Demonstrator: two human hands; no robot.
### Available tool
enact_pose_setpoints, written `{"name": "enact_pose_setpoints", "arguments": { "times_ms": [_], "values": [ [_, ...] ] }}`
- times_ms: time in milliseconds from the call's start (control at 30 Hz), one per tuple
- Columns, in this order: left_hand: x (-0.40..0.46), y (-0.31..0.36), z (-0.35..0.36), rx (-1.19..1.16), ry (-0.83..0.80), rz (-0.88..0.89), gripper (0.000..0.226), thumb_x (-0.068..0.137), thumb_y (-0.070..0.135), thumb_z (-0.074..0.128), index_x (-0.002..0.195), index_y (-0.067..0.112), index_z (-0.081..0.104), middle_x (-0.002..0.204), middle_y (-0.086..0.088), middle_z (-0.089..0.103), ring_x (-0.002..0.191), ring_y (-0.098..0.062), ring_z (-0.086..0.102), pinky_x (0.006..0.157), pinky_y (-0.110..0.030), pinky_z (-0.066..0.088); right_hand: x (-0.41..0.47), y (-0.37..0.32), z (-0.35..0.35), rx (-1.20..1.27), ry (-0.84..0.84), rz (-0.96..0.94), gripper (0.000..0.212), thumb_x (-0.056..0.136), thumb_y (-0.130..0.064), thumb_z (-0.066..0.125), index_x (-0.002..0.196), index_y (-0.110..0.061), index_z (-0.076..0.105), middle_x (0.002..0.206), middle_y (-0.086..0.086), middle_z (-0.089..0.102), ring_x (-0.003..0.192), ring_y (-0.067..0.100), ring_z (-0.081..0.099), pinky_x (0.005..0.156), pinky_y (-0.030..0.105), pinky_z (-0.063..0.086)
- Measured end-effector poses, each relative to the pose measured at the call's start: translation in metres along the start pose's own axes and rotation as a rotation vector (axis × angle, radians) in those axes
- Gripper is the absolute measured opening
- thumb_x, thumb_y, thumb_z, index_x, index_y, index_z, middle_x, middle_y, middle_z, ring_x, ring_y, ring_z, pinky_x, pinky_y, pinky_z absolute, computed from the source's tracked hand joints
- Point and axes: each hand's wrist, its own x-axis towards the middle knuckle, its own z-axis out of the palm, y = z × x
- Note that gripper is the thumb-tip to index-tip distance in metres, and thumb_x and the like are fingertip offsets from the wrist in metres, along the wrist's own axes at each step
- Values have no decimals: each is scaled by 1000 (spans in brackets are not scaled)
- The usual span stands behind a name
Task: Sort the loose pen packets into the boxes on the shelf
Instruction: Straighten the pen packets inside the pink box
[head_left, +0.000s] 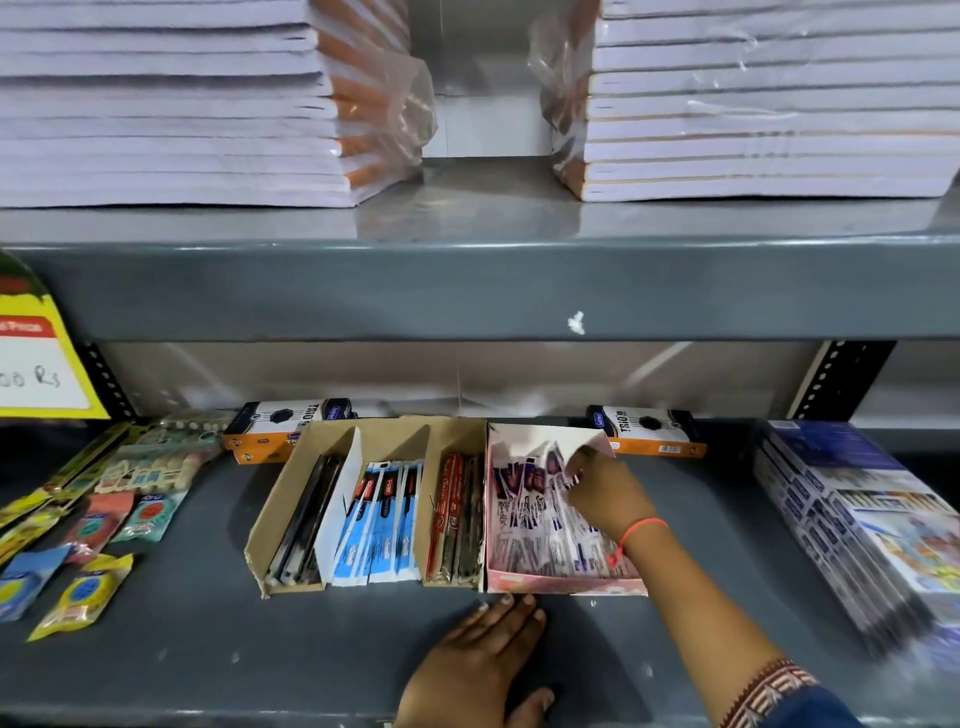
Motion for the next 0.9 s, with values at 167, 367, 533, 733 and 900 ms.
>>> {"name": "enact_pose_setpoints", "arguments": {
  "times_ms": [167,367,533,733,900],
  "values": [
    [1,-2,1,-5,-42,-10,61,65,74,51,113,39,63,120,21,61,111,2,54,101,-11,26,-6,-7,8,-111,9,-37,29,86,-3,46,113,-7,57,87,6,44,110,32,57,94,33,49],
    [1,-6,5,-25,-84,-41,60,71,72,43,118,38,59,123,22,58,116,2,50,104,-14,22,-4,-6,12,107,136,18,25,84,4,47,103,-6,59,116,9,48,96,28,62,88,30,51],
    [1,-4,3,-40,-117,-76,59,87,62,17,117,37,61,122,19,60,118,0,49,105,-14,16,-6,-16,31,389,-76,117,23,82,5,53,97,-11,60,66,-7,47,53,12,50,51,21,44],
    [1,-5,4,-32,-140,-59,56,84,64,29,130,37,44,125,20,58,119,-1,49,107,-14,10,-10,-25,50,231,-131,-13,7,83,-5,59,86,-11,59,87,12,64,78,25,61,77,29,51],
    [0,-6,5,0,-135,-56,58,78,68,35,125,38,52,124,21,58,118,1,49,107,-15,8,-7,-14,45,18,11,-24,26,86,-4,44,108,-4,59,108,19,68,99,34,65,84,36,54]
  ]
}}
